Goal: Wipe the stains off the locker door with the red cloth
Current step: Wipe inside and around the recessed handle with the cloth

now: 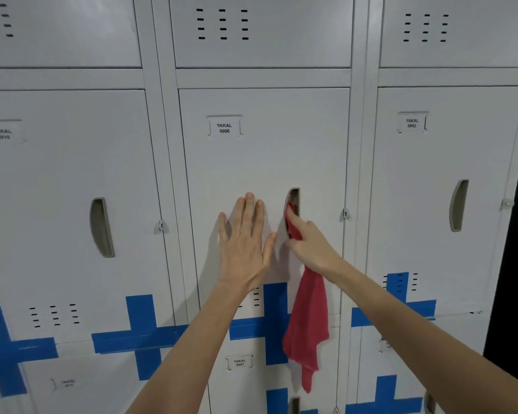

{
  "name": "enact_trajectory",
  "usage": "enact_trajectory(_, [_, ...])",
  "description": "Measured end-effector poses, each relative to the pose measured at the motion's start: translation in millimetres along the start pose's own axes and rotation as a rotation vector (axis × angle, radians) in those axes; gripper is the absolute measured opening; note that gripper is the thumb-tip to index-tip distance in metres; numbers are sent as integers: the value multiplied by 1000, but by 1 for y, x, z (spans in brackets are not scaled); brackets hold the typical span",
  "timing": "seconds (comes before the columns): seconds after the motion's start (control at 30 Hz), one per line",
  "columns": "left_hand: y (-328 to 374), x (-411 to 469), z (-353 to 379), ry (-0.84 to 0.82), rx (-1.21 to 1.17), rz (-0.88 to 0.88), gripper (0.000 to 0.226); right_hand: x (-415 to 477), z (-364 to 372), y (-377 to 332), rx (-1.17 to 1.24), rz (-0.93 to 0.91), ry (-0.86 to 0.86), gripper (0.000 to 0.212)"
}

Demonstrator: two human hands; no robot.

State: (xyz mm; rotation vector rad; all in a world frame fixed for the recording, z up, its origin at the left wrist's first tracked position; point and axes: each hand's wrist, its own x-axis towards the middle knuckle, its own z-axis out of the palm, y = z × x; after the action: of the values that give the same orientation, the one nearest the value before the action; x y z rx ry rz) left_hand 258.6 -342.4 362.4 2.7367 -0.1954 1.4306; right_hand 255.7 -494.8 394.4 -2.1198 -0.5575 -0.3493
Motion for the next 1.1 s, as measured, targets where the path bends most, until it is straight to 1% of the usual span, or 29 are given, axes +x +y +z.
enact_trajectory(0.07, [-1,0,1,2,10,6,69,-2,0,6,-408,-68,18,70])
enact_trajectory(0.1, [-1,0,1,0,11,10,69,-2,0,5,-591,-103,68,71])
enact_trajectory(0.17, [-2,0,2,2,6,15,69,3,-4,-5,-881,-153,188,75])
enact_trajectory(0.23, [-2,0,1,9,9,17,69,9,-7,-15,-1098,-171,240,77])
enact_trajectory(0.3, [-3,0,0,16,13,17,70,12,-6,-21,-1282,-132,228,74])
enact_trajectory(0.37, [-3,0,0,20,26,19,67,12,-2,-25,-1405,-107,210,65])
enact_trajectory(0.43, [-3,0,0,21,32,19,64,11,2,-28,-1435,-121,192,52])
enact_trajectory(0.5, [-4,0,0,16,46,18,64,9,6,-27,-1414,-156,182,43])
enact_trajectory(0.57, [-4,0,0,5,66,19,65,1,10,-21,-1391,-188,157,38])
enact_trajectory(0.7, [-4,0,1,-9,74,12,68,-13,21,1,-1388,-206,47,33])
enact_trajectory(0.8, [-5,-1,2,-3,67,17,68,-14,21,6,-1380,-214,37,28])
enact_trajectory(0.87, [-5,-1,1,0,63,22,66,-15,16,6,-1365,-253,48,28])
enact_trajectory(1.0, [-2,-1,2,2,61,11,66,-19,3,12,-1275,-343,37,36])
enact_trajectory(1.1, [-1,-2,1,-5,70,7,69,-23,-8,17,-1234,-345,6,43])
